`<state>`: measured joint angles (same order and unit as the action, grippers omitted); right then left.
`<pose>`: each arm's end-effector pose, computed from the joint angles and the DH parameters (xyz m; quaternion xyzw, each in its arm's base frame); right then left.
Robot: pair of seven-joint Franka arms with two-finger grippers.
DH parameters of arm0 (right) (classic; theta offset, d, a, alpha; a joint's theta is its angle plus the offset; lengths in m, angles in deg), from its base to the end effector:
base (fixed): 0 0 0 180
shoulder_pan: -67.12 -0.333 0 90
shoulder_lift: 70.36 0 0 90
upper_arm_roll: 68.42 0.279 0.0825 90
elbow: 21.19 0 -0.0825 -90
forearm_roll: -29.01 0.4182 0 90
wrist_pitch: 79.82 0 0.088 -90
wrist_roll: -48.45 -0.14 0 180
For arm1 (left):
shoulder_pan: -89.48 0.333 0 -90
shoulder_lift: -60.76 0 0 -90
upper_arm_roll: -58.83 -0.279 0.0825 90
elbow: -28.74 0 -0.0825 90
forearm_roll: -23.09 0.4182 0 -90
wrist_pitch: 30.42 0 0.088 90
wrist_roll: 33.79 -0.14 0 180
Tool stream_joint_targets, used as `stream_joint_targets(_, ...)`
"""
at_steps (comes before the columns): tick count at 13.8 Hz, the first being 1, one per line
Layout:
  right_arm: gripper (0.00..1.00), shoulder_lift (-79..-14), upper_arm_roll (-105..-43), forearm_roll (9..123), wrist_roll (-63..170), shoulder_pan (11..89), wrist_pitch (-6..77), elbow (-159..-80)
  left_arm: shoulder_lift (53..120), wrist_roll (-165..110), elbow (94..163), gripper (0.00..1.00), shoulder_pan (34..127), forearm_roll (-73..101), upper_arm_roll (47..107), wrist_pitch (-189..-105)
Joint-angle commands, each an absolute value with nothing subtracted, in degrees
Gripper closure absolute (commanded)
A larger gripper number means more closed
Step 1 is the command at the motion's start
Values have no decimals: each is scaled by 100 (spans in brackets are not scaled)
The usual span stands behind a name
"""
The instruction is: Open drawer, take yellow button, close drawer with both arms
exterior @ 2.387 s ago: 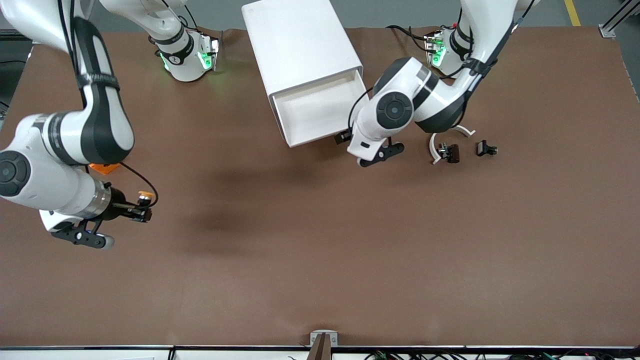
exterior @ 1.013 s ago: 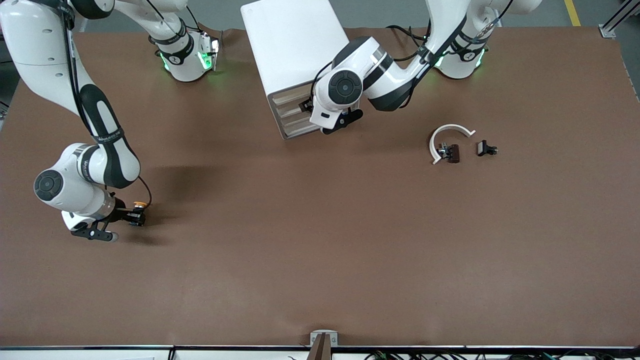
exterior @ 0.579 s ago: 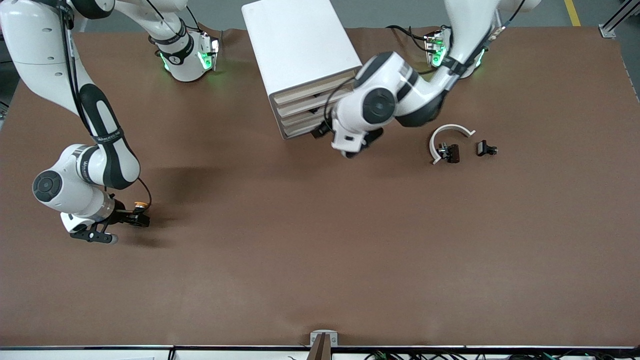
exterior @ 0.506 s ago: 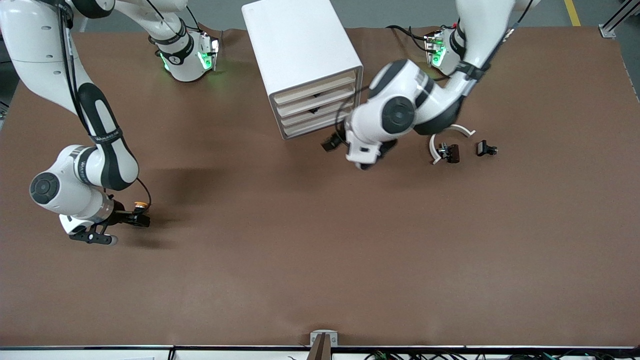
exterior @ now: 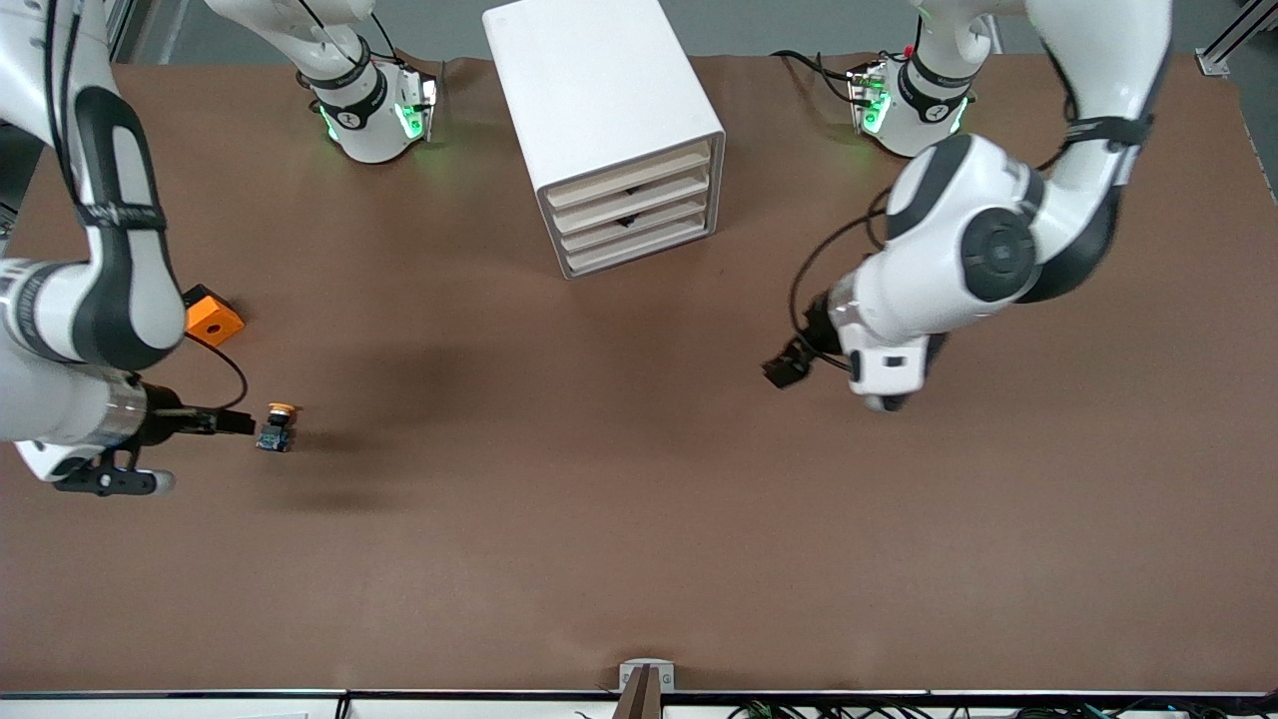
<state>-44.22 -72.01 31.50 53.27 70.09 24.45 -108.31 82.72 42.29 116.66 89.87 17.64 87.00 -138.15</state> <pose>0.6754 -0.0691 0.3062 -0.9967 0.0200 0.0768 0.0143 0.6137 -0.3011 0.3831 0.8917 0.4324 -0.1034 0.0847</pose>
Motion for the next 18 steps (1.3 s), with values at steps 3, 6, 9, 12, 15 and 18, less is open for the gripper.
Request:
stream_joint_targets(3, 0, -4574, -7194, 2752, 5346, 6975, 1152, -9854, 8107, 4198, 11286, 0, 9316, 2938, 8757, -13685)
stream_joint_targets(6, 0, -4715, -7255, 2726, 5338, 6993, 1062, -9714, 8072, 3926, 11066, 0, 9465, 3555, 8757, -13633)
stream_joint_targets(9, 0, -4724, -7247, 2787, 5346, 7098, 1010, -9300, 8001, 2611, 10733, 0, 9729, 3531, 8783, -12819)
stream_joint_targets(12, 0, -4733, -7229, 2752, 5372, 7081, 921, -9282, 7879, 1712, 10609, 0, 10018, 3557, 8765, -12264)
stream_joint_targets(15, 0, -5118, -7212, 2980, 5145, 7142, 704, -9352, 7431, 406, 10635, 0, 10545, 3513, 8783, -11912)
stream_joint_targets(18, 0, -5496, -7203, 2980, 4977, 7081, 273, -9405, 7194, -864, 10652, 0, 10749, 3460, 8757, -11708)
